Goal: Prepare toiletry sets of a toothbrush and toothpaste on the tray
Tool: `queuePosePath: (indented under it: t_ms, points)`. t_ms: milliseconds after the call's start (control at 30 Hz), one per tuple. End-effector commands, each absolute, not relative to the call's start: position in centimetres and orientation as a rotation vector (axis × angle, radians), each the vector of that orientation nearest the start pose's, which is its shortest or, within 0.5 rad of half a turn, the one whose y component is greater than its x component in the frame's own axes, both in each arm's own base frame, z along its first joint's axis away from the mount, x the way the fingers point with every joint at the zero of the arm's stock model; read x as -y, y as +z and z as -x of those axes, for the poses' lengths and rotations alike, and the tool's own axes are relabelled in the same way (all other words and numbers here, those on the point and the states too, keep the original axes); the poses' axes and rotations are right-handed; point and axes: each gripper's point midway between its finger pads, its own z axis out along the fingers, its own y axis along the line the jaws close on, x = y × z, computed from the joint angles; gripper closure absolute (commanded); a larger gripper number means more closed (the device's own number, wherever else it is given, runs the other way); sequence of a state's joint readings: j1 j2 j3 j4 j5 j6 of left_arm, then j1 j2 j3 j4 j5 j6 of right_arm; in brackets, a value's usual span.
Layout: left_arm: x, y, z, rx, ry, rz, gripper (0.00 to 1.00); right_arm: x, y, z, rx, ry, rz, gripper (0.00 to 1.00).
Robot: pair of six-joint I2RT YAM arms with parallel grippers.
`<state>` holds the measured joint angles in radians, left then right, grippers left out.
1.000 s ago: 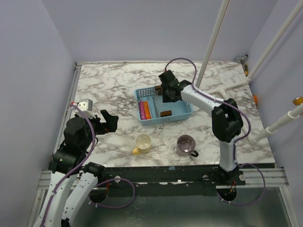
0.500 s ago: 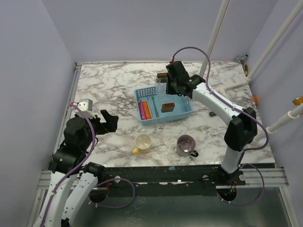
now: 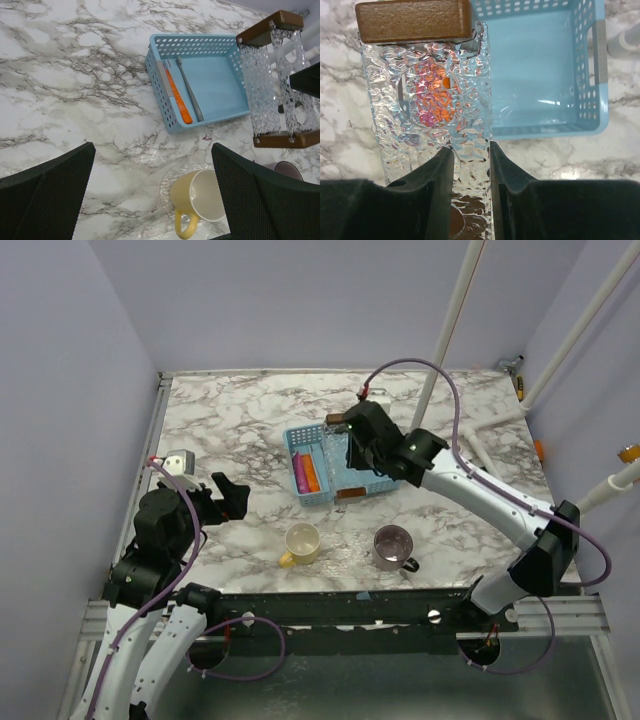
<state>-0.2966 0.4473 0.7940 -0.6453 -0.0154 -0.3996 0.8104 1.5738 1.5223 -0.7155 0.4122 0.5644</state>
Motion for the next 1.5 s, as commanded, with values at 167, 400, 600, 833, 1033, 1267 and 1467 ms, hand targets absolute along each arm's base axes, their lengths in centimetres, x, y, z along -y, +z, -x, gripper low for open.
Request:
queuePosePath:
  t_ms: [167,400,600,833,1033,1267,1467]
  points:
    - [7.9,25.8,-20.1,-1.88,-0.476,0.085,0.01,-26.0,22.4,-26.4,-2.26,0.175,-0.039,0.99]
    - [7.8,25.7,-20.1,-1.88,-0.476,0.087,0.01,-26.8,20.1,-22.2,-2.291,0.175,-0.077,0.99]
    - [7.9,25.9,-19.9,-1.874,-0.481,0.086,0.01,-26.8,18.1,-19.6,-2.319,0.156,-0.116,0.99]
    - [7.8,25.9,-19.9,-1.872,-0.483,0.087,0.01,-27.1,15.5,-17.8,-2.359,0.148,-0.136,0.99]
    - [7.9,25.9,-19.8,-1.872,-0.486,0.084,0.01,-27.7,13.9,-17.6,-2.372,0.137,-0.157,0.99]
    - [8.0,25.9,-19.8,-1.873,-0.488,0.081,0.01,-28.3,11.6,-17.3,-2.415,0.104,-0.127,0.99]
    - [8.0,25.8,-19.8,-1.876,-0.487,0.081,0.01,-28.5,10.3,-17.2,-2.42,0.134,-0.118,0.99]
